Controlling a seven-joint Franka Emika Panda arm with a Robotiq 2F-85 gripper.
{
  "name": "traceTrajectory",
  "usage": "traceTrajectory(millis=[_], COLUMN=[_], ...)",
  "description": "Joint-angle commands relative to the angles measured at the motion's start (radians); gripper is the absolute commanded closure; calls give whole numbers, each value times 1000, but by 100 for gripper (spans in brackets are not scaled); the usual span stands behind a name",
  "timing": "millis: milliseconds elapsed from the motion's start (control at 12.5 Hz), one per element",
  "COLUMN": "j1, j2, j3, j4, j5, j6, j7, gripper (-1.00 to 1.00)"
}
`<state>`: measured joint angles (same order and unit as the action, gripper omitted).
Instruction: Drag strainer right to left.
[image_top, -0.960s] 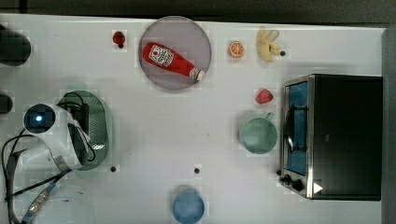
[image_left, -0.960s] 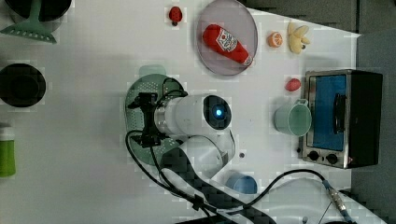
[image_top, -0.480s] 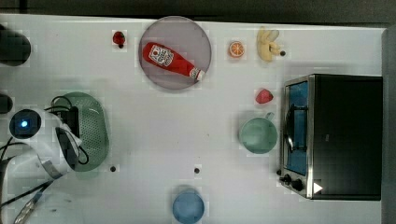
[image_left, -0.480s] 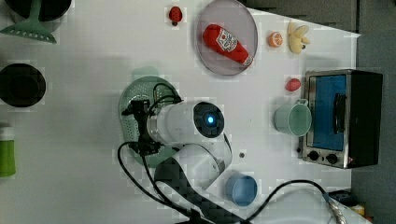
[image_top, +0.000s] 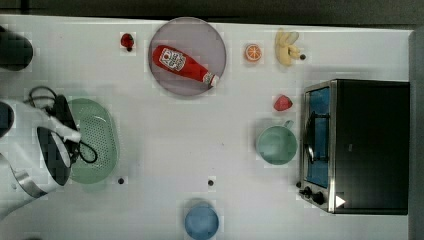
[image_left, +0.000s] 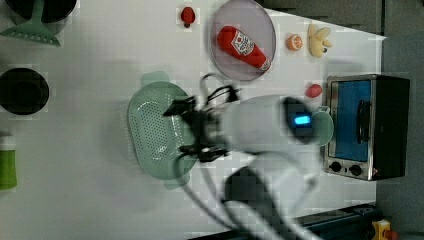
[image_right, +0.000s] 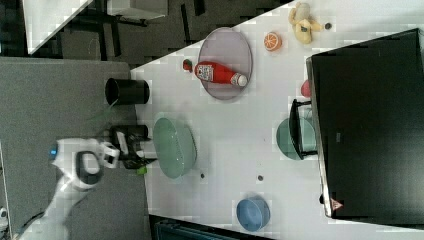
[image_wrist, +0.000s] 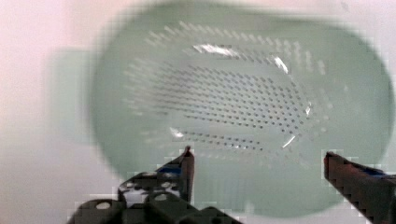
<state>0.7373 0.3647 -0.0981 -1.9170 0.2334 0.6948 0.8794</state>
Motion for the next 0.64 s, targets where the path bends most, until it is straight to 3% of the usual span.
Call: traceTrajectory(millis=[80,240,640], j1=[-101,-109,-124], j2=[-188,-296,-479], j3=[-172,-293,-524], j4=[55,56,56], j5=[-15,-73,-322], j6=[-125,-243,-461], j7=[-292,-470,-873], gripper=[-100,-100,-100])
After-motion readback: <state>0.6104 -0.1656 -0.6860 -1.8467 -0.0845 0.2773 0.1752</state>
